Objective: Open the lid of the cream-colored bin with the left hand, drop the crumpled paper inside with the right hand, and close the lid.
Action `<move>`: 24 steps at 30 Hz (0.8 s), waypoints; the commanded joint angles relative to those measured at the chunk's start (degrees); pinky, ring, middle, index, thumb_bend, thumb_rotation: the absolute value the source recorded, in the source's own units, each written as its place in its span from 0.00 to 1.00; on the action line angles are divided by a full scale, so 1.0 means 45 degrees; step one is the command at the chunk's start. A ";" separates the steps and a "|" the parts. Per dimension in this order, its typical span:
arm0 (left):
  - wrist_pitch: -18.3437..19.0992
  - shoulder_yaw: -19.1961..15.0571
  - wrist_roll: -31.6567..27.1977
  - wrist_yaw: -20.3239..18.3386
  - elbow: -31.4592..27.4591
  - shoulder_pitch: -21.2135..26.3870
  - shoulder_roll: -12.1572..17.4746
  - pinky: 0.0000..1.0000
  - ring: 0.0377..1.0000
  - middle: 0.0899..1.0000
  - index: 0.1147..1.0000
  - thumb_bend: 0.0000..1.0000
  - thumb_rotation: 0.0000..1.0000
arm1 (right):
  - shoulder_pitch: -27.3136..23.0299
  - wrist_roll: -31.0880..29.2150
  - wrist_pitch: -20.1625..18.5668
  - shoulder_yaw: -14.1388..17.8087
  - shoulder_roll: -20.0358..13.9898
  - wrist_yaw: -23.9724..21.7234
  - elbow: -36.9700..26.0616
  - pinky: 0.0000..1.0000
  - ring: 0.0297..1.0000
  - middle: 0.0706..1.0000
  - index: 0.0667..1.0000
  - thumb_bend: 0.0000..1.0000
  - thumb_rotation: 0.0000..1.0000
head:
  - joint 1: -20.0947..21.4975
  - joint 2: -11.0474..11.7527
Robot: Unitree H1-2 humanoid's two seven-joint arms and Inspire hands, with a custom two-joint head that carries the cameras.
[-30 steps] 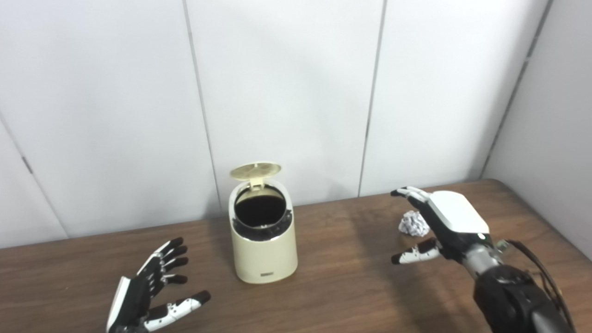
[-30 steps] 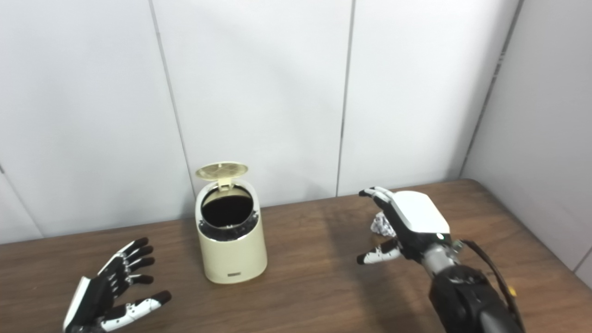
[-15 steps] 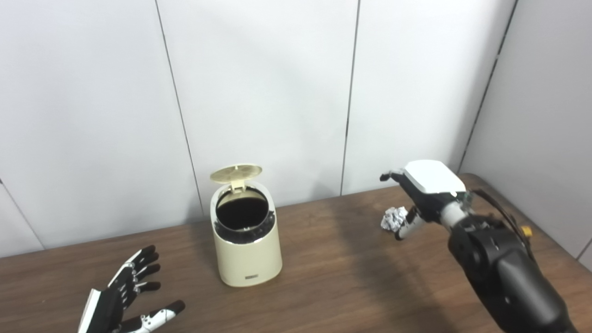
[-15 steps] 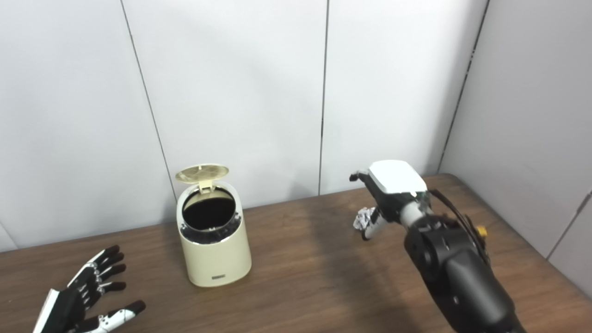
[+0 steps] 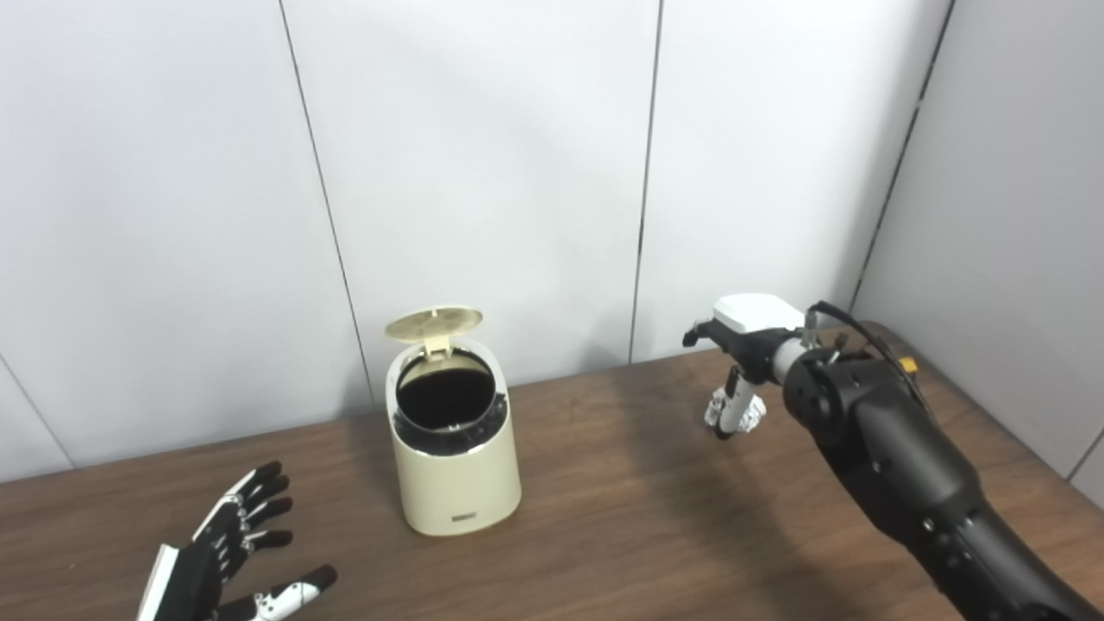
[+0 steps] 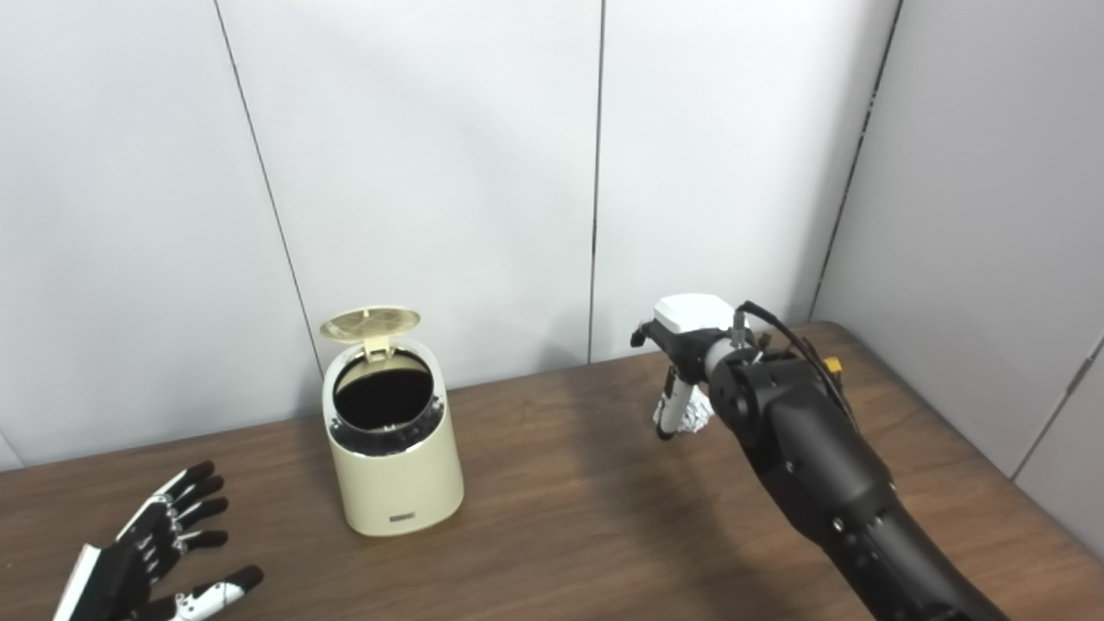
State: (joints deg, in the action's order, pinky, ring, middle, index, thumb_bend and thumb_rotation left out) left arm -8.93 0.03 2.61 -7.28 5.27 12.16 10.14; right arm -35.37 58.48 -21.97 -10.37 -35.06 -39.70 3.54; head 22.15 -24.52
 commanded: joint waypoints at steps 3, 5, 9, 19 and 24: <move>-0.0002 -0.0099 -0.0022 0.0015 -0.0647 0.0161 0.0226 0.69 0.81 0.85 0.91 0.74 0.00 | -0.0806 -0.0795 0.0486 0.0087 -0.0262 0.0836 0.0495 0.64 0.83 0.90 0.80 0.89 0.08 | -0.0006 -0.0096; 0.0067 -0.0112 -0.0046 -0.0015 -0.0742 0.0127 0.0239 0.70 0.81 0.85 0.91 0.73 0.00 | -0.0872 -0.1094 0.0656 0.0021 -0.0267 0.1119 0.0965 0.69 0.88 0.91 0.80 0.90 0.09 | 0.0009 -0.0118; 0.0041 -0.0111 -0.0091 -0.0101 -0.0788 0.0092 0.0287 0.70 0.81 0.85 0.91 0.72 0.00 | -0.0952 -0.1468 0.0984 -0.0228 -0.0347 0.1589 0.1734 0.68 0.87 0.91 0.81 0.90 0.11 | 0.0019 -0.0142; 0.0022 -0.0118 -0.0066 -0.0119 -0.0871 0.0063 0.0395 0.69 0.80 0.84 0.91 0.72 0.00 | -0.0939 -0.1036 0.0384 -0.0963 -0.0523 0.1595 0.1939 0.66 0.86 0.91 0.83 0.88 0.12 | 0.0066 -0.0213; 0.0120 -0.0147 -0.0144 -0.0142 -0.0941 0.0025 0.0435 0.70 0.81 0.85 0.91 0.71 0.00 | -0.0962 -0.0812 0.0131 -0.1295 -0.0628 0.1552 0.2073 0.69 0.86 0.91 0.84 0.88 0.13 | 0.0117 -0.0251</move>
State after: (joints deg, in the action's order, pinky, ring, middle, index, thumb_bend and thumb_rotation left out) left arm -7.82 -0.04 2.52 -7.91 3.47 11.16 11.11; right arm -36.53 53.75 -20.25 -16.83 -35.79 -33.43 13.62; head 22.59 -25.58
